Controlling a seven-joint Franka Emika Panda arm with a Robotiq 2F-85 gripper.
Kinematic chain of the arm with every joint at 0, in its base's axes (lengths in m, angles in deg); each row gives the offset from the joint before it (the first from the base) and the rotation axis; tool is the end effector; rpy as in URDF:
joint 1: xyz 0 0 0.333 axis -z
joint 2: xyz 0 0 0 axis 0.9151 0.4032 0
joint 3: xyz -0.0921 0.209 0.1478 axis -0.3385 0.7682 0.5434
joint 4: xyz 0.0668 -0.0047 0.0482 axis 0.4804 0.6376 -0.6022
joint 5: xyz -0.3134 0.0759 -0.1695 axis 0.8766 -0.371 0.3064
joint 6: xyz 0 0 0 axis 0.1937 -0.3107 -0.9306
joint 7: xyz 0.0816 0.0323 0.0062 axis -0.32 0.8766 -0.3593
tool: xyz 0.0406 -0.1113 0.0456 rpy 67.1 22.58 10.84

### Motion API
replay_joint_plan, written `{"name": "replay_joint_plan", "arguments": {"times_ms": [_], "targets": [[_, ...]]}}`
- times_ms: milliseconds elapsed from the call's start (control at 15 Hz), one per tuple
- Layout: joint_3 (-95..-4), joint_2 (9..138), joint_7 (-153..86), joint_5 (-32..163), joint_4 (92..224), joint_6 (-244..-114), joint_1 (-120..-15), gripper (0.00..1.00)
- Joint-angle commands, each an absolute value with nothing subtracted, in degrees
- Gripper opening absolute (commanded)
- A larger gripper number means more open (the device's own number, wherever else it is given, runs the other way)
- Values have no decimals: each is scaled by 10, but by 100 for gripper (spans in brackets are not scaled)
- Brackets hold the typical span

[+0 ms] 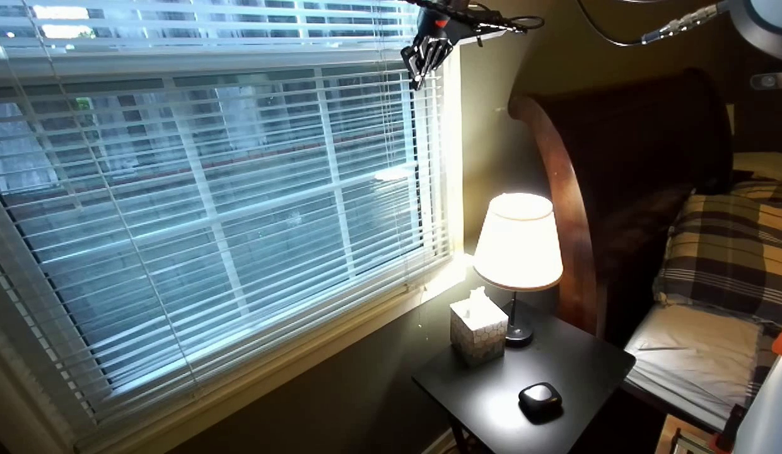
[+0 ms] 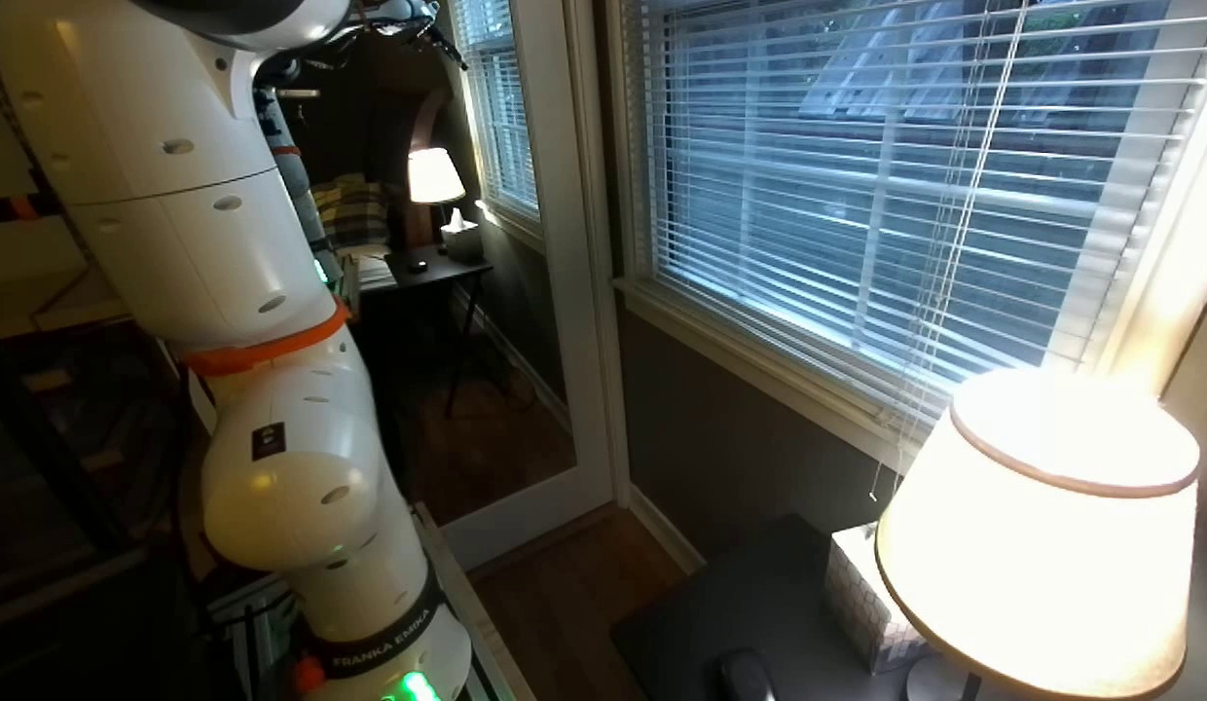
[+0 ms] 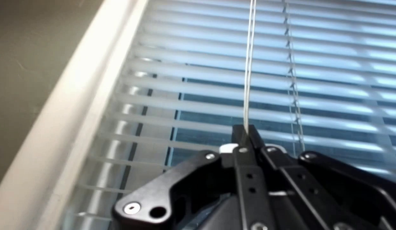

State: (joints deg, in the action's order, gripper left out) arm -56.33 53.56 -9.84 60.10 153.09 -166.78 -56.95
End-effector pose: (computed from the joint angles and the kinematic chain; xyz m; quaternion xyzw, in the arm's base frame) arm 0.5250 -0.1896 0.6827 0.9440 -0.0155 0.3194 0.0808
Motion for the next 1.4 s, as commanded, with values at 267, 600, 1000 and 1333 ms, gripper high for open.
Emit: {"name": "replay_joint_plan", "arguments": {"times_ms": [267,600,1000,1333], "targets": [[-584,449,-115,627,1688,-1672,-553,0],[-587,407,-175,627,1815,-1719,-549,0],[-586,427,-217,626,1809,-1789,-551,2],[-586,427,-224,626,1811,-1791,-551,0]]}}
